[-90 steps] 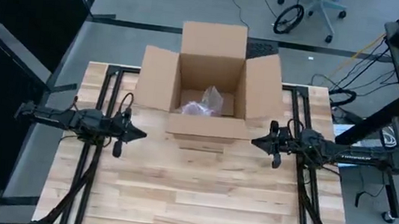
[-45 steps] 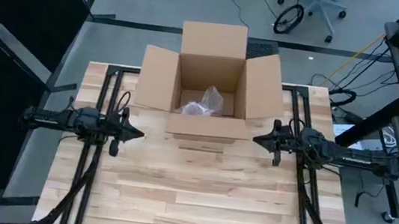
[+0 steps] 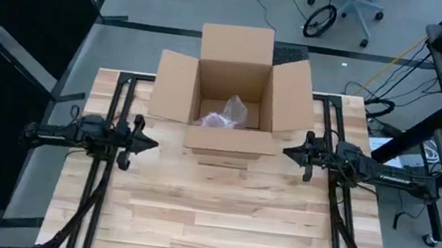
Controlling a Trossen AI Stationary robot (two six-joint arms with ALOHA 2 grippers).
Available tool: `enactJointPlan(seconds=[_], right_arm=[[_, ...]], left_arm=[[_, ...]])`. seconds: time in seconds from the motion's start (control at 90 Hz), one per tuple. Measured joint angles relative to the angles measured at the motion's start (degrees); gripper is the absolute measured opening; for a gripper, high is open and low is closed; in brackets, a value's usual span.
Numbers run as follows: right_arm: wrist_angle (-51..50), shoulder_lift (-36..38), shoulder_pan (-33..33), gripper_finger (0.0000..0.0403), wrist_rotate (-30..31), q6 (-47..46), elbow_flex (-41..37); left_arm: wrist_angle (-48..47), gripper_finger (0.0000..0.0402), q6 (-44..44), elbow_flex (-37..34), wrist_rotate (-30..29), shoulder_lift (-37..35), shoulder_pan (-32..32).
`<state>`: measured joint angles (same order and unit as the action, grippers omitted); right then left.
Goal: Wrap mug
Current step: Return to Home Position
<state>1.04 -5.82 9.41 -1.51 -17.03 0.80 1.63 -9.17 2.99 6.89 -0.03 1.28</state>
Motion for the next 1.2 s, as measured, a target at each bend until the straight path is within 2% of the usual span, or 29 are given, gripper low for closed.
enactJointPlan(seconds=[0.067,0.589,1.2], right_arm=[[0.0,-0.1,0.0,0.0002,0.0,0.1,0.0],[-0.3,-3.9,-0.1,0.0002,0.0,2.9,0.0],[-0.2,-2.9,-0.4,0.0002,0.0,2.7,0.0]], left_arm=[[1.3,0.0,-1.8,-2.6,-0.1,0.0,0.1],[-0.4,0.0,-1.0,-2.5,-2.4,1.3,1.2],[-0.6,0.0,0.6,-2.5,-2.6,1.4,1.2]])
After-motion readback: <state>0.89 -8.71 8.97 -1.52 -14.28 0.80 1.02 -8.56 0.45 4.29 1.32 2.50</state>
